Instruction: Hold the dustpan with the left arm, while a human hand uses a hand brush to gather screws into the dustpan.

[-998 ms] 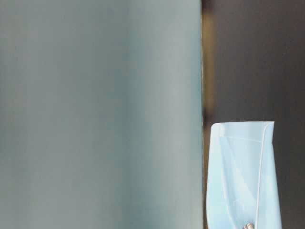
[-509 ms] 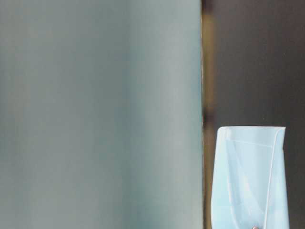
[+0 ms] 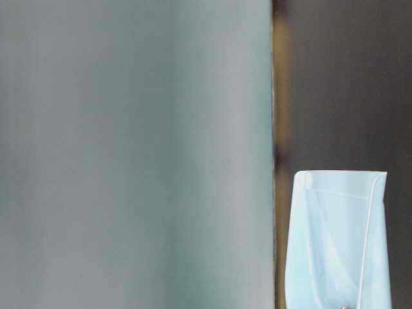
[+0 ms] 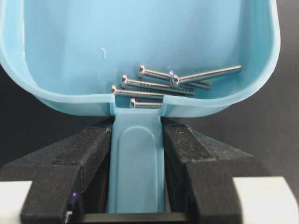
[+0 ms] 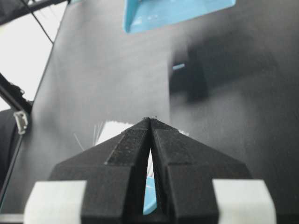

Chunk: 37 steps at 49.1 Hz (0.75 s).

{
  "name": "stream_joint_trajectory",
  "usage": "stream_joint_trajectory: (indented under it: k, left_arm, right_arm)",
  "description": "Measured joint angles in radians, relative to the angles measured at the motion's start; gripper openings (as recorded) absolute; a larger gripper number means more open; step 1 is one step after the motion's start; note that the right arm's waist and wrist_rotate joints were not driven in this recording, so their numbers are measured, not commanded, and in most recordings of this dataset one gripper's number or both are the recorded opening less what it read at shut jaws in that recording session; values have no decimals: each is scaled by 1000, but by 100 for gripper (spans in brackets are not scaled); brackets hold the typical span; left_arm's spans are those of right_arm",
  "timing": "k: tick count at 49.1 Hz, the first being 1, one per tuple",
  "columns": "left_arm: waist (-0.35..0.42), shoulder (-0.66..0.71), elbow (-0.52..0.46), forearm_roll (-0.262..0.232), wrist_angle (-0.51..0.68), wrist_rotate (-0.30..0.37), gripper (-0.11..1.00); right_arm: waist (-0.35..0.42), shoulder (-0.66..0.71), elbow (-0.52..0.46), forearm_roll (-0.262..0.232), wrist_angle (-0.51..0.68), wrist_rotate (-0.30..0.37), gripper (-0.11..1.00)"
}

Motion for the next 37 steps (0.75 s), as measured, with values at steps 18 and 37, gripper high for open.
stream_joint_trajectory:
  k: [18,37]
  left_arm:
    - [0,0,0,-2,0,0,29]
    - [2,-12,9,0,-2,0,29]
  right_arm:
    - [0,0,0,0,0,0,0]
    - [0,0,0,0,0,2,0]
